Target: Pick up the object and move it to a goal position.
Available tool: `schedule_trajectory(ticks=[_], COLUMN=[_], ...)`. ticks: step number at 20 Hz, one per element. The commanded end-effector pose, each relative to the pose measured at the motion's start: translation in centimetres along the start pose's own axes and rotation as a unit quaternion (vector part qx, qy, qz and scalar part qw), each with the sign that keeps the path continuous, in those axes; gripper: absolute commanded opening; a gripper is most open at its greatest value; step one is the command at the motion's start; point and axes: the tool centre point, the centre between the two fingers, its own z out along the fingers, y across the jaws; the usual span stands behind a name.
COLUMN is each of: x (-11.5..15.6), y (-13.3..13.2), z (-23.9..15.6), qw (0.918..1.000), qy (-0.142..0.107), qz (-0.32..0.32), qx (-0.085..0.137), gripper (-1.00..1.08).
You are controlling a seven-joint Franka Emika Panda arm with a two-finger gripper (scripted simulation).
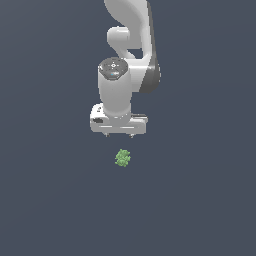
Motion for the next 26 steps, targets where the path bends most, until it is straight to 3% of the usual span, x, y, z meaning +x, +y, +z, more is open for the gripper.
schedule_trajectory(ticks=[1, 15, 26], x=[0.0, 1.0, 2.4], y=[0.0, -1.4, -1.4], z=[0.0, -1.4, 3.3], qw=[1.0000, 0.9997, 0.9994], qy=[0.000, 0.019, 0.018], qz=[0.000, -0.013, 0.028], qx=[0.000, -0.009, -0.001], gripper=[1.00, 1.00, 1.00])
